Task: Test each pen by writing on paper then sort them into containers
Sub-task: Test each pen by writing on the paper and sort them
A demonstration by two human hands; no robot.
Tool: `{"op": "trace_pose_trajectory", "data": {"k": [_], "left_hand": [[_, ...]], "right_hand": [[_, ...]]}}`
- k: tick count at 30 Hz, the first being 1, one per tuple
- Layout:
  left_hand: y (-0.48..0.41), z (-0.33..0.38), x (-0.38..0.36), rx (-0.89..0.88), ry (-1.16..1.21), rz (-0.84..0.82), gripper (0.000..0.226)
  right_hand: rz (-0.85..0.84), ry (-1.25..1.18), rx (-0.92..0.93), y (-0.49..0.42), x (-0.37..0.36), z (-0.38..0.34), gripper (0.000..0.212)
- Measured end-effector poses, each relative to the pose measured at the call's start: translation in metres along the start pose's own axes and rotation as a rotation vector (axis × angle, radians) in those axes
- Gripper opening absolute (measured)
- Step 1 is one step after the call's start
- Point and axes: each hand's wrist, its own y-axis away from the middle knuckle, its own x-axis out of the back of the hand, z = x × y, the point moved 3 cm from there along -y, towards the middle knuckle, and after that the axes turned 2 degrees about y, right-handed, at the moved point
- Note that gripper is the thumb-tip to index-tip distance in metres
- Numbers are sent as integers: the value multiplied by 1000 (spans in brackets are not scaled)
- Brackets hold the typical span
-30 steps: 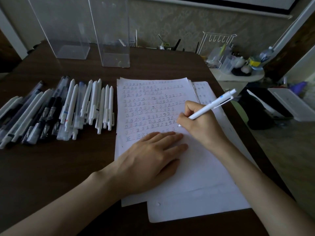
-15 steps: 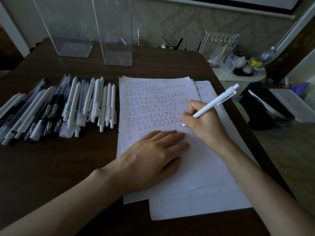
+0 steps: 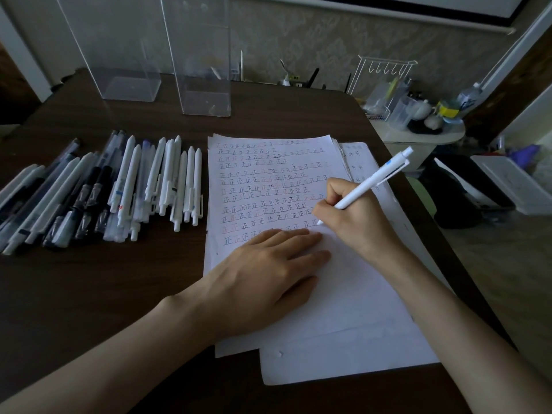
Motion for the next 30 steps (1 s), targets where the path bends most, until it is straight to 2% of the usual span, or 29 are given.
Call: {"op": "trace_pose_trajectory", "data": {"k": [3,5,9,12,13,15,18,20,25,30], "left_hand": [[1,1,3,0,-6,33,42],[1,1,7,22,-12,83,39],[3,-7,18,187,74,214,35],[7,-17,23,304,292,237,38],[8,-18,23,317,381,201,42],[8,-17,21,290,501,103,56],[6,-13,17,171,431,65,70],[5,-13,16,117,383,104,67],[4,-15,16,84,370,138,58],[3,-14,21,50,221,182,52]], "right_hand": [[27,-13,-18,0,2,1,42],[34,-117,-3,1,4,-2,38],[52,-187,-6,3,6,-6,30],[-7,-187,7,1,5,-3,11],[-31,-201,16,1,5,-3,17],[-59,-194,26,1,6,-4,31],[-83,-200,6,2,5,-8,31],[-85,-232,12,4,4,-10,25],[-106,-254,53,8,2,-18,28],[-180,-223,79,8,-3,-16,36]]}}
